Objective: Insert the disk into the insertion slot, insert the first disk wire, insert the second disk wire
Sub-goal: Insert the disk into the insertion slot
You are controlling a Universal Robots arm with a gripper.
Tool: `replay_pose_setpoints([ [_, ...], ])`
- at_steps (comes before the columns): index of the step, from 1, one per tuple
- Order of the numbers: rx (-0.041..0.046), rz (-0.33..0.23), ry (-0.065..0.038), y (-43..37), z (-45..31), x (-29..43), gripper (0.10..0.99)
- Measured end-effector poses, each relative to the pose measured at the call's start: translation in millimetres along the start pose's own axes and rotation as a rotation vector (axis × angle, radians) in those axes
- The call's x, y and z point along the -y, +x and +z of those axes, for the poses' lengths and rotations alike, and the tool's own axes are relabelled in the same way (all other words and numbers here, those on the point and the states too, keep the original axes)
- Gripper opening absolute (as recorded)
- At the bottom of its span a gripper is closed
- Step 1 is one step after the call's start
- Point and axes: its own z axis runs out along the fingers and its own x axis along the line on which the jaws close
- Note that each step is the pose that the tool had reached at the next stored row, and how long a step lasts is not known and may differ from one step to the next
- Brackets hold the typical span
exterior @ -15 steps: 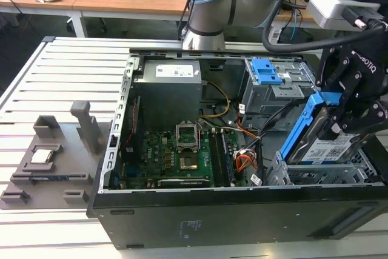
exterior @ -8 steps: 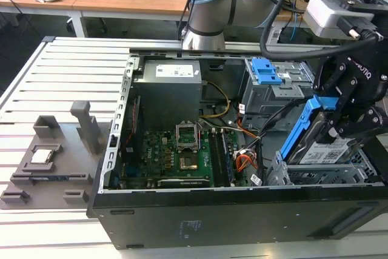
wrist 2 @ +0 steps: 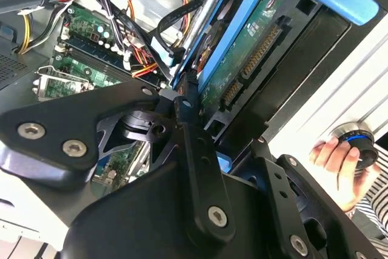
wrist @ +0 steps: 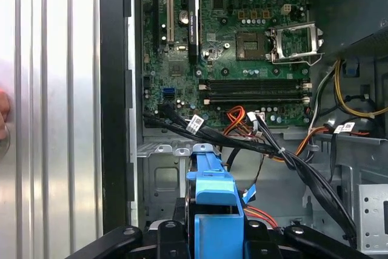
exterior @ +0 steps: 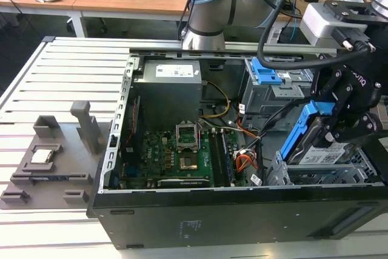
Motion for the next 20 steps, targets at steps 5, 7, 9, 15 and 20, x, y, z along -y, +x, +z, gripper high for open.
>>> replay_pose_setpoints([
  [5, -0.0002, 0.0, 0.0, 0.0, 0.0, 0.0, 0.361],
  [7, -0.0002, 0.0, 0.0, 0.0, 0.0, 0.0, 0.373],
  [9, -0.0001, 0.0, 0.0, 0.0, 0.1, 0.0, 0.435],
  [15, -0.0005, 0.0, 0.0, 0.0, 0.1, 0.0, 0.357],
  [20, -0.0006, 0.0, 0.0, 0.0, 0.1, 0.0, 0.106],
])
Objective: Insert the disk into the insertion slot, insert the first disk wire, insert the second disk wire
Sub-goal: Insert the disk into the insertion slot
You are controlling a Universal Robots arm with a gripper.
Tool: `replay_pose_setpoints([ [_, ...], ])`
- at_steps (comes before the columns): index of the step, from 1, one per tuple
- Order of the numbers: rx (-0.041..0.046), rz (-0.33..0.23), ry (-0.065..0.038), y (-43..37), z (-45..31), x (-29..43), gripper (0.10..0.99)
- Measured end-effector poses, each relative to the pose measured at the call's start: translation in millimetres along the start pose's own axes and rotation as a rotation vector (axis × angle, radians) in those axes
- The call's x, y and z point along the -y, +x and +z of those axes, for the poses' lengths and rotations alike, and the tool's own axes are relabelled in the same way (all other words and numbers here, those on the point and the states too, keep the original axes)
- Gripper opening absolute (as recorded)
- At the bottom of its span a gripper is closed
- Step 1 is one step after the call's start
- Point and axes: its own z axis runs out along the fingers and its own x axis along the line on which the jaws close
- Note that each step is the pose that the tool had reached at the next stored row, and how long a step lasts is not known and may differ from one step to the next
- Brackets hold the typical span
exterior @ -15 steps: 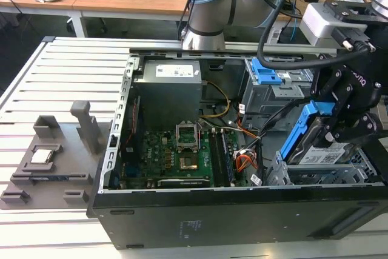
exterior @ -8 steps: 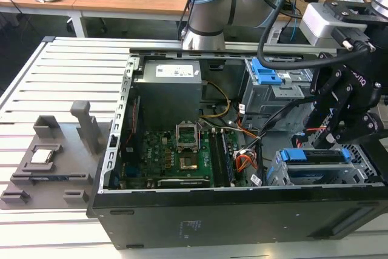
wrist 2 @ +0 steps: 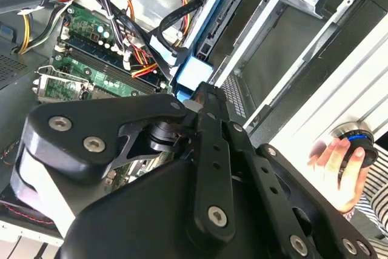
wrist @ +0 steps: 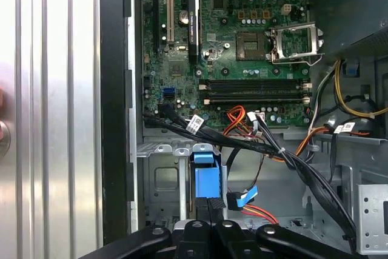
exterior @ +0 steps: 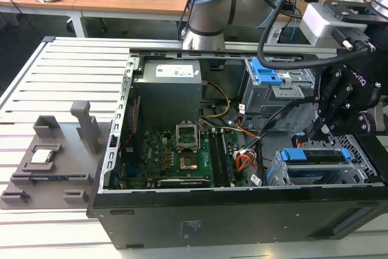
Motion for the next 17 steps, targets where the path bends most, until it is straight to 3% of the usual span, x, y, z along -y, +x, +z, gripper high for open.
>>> replay_pose_setpoints([
  [8, -0.0002, 0.0, 0.0, -0.1, 0.1, 2.1, 0.106],
  [14, -0.0001, 0.0, -0.003, -0.5, 1.2, 23.6, 0.106],
  [17, -0.0003, 0.0, -0.004, -0.6, 11.2, 27.0, 0.106],
])
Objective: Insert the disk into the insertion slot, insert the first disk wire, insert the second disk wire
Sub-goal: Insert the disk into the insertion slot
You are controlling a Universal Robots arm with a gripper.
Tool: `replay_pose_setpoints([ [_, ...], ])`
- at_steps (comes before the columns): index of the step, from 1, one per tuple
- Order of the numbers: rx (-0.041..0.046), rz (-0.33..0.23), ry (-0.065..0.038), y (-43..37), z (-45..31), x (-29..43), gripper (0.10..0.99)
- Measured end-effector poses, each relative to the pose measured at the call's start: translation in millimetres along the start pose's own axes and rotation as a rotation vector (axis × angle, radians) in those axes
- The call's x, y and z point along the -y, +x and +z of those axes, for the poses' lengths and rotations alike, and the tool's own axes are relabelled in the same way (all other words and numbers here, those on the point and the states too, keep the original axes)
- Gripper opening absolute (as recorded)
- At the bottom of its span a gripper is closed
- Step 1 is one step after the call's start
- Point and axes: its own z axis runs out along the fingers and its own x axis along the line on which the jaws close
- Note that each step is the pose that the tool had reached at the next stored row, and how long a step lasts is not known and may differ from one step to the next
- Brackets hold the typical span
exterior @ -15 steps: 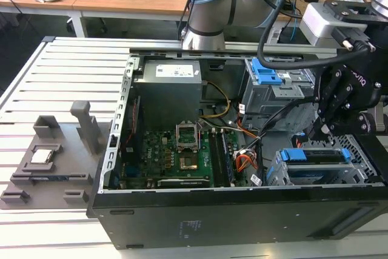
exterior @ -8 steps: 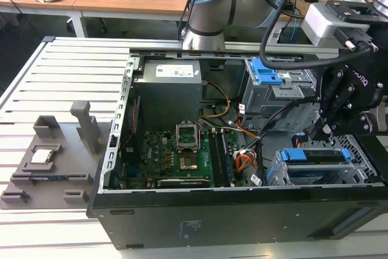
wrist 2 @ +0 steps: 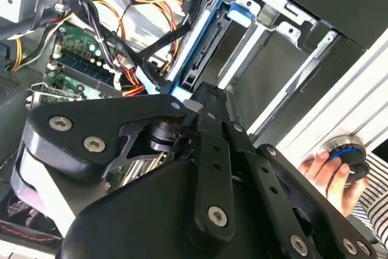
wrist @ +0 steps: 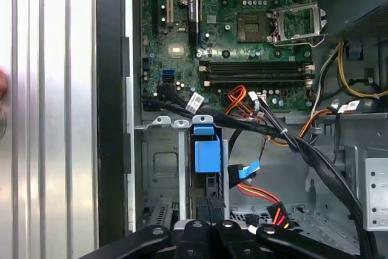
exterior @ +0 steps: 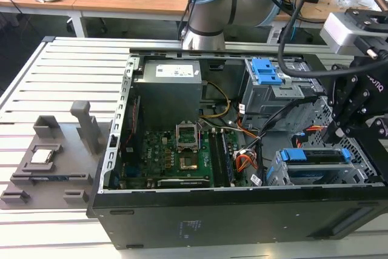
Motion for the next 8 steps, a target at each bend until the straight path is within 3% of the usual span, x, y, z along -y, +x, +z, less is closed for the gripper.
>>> replay_pose_setpoints([
  [4, 0.0, 0.0, -0.001, -0.2, 11.8, 8.6, 0.106],
  [8, -0.0003, 0.0, -0.001, -0.3, 14.8, 10.3, 0.106],
])
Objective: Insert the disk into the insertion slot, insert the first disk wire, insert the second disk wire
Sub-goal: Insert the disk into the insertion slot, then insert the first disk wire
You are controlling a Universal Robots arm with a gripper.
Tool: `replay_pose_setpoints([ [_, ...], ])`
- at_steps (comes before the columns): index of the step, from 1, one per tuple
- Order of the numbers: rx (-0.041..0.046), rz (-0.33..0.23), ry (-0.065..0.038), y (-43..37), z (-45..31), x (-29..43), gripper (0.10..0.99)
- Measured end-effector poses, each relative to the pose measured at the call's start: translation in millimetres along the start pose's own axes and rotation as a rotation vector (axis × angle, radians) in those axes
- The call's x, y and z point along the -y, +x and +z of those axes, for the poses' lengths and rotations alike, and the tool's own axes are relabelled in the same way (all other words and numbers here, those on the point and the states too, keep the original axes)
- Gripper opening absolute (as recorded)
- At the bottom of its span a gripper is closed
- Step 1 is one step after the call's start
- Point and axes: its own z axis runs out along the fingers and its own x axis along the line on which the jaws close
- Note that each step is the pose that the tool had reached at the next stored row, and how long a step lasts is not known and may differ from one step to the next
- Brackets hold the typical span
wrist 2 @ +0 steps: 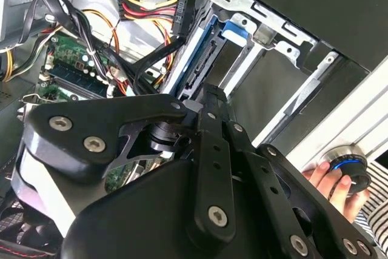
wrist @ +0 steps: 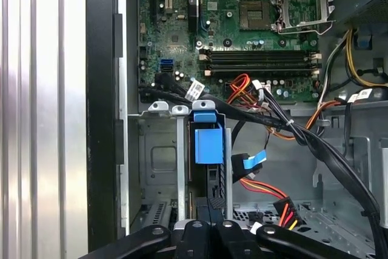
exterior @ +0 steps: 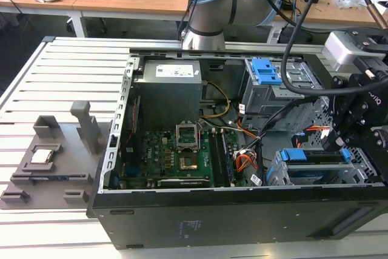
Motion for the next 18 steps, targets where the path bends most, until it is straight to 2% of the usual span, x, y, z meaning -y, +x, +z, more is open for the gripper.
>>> replay_pose_setpoints([
  [15, 0.0002, 0.0, 0.0, 0.0, 0.1, 0.9, 0.106],
  [17, 0.0002, 0.0, 0.0, 0.0, 0.1, 1.0, 0.239],
  [18, 0.0002, 0.0, 0.0, 0.0, 0.1, 1.0, 0.239],
])
